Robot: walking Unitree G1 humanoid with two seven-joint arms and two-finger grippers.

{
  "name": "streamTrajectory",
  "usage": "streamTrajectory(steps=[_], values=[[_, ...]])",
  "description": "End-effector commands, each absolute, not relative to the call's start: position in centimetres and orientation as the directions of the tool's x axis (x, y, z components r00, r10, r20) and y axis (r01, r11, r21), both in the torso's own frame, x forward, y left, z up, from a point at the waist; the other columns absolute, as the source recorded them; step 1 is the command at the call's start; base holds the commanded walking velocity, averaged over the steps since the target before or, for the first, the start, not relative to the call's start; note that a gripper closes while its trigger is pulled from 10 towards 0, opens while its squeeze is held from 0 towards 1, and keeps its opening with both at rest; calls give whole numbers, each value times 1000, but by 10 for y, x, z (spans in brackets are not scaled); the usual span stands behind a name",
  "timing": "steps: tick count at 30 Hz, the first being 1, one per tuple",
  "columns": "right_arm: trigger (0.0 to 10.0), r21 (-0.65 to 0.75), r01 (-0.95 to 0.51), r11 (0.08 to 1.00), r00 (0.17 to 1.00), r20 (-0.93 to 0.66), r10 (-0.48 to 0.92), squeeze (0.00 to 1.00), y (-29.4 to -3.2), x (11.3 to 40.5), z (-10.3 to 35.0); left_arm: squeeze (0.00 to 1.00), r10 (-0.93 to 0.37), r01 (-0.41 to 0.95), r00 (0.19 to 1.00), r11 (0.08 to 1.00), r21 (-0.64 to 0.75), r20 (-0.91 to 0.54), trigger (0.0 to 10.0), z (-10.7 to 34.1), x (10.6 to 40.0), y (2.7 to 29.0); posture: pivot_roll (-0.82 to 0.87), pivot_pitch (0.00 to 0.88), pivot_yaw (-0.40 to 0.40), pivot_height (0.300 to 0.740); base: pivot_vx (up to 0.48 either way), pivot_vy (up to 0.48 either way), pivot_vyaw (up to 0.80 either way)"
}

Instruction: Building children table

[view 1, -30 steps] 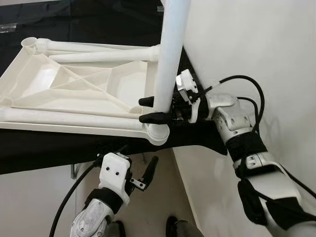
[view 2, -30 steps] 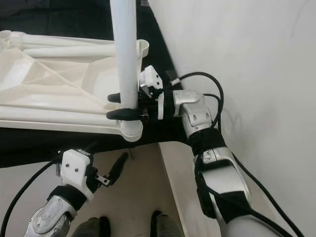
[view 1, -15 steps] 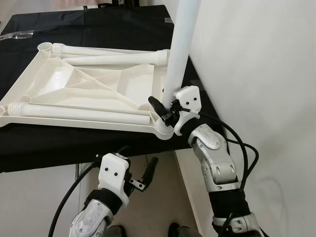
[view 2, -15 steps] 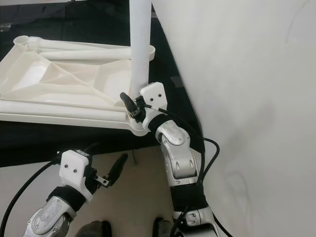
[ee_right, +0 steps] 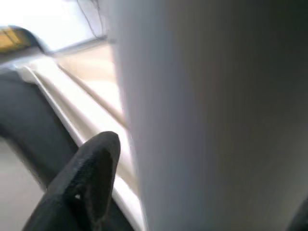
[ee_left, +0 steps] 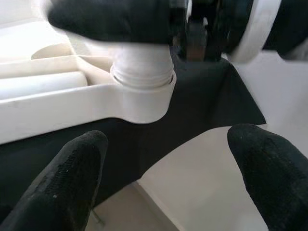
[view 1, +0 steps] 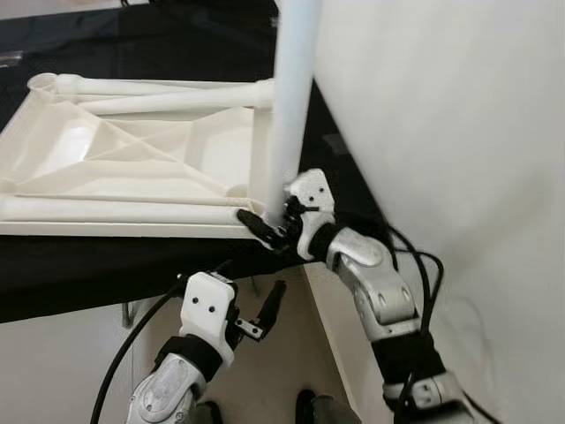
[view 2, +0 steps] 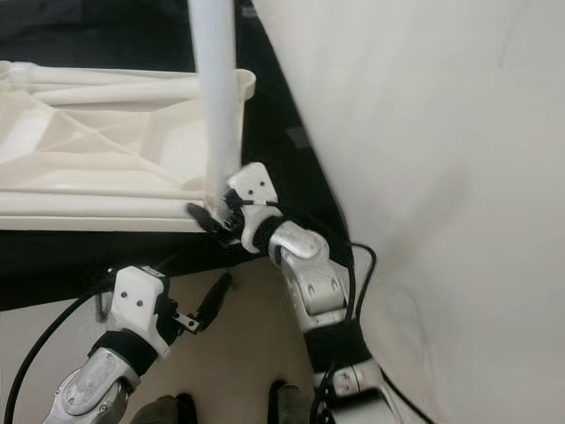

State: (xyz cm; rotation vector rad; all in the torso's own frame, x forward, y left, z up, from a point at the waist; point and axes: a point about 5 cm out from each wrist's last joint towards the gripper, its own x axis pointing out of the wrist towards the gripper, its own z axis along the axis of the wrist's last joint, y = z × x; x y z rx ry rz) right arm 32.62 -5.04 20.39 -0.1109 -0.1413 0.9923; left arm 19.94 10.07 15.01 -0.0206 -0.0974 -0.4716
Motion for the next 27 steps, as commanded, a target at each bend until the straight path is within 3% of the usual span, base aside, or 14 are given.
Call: streamTrajectory(steps=[1, 5, 14, 15, 16, 17, 27], values=[[10000, -257, -929, 266, 266, 37, 963, 0, -44, 322, 211, 0, -450, 452, 890, 892, -10, 76, 10000, 145, 197, 100, 95, 241, -63, 740, 0, 0, 0], [10000, -249, -963, 103, 118, -49, 992, 0, -56, 329, 215, 0, -443, 446, 893, 895, -14, 77, 10000, 145, 197, 99, 105, 245, -67, 740, 0, 0, 0], [10000, -252, -967, 31, 62, -118, 991, 0, -70, 347, 232, 0, -436, 438, 897, 899, -13, 78, 10000, 144, 196, 99, 117, 254, -74, 740, 0, 0, 0], [8667, -257, -966, 42, 73, -112, 991, 0, -70, 350, 235, 0, -435, 437, 897, 899, -13, 78, 10000, 144, 195, 99, 117, 256, -75, 740, 0, 0, 0], [8667, -257, -966, 42, 73, -112, 991, 0, -70, 350, 235, 0, -435, 437, 897, 899, -13, 78, 10000, 144, 195, 99, 117, 256, -75, 740, 0, 0, 0], [0, -261, -965, 27, 57, -107, 993, 0, -72, 354, 236, 0, -434, 436, 898, 900, -13, 79, 10000, 145, 195, 98, 120, 258, -75, 740, 0, 0, 0], [0, -225, -974, 18, 32, -58, 998, 0, -76, 353, 229, 0, -433, 436, 898, 900, -22, 80, 10000, 145, 194, 97, 100, 268, -72, 740, 0, 0, 0]])
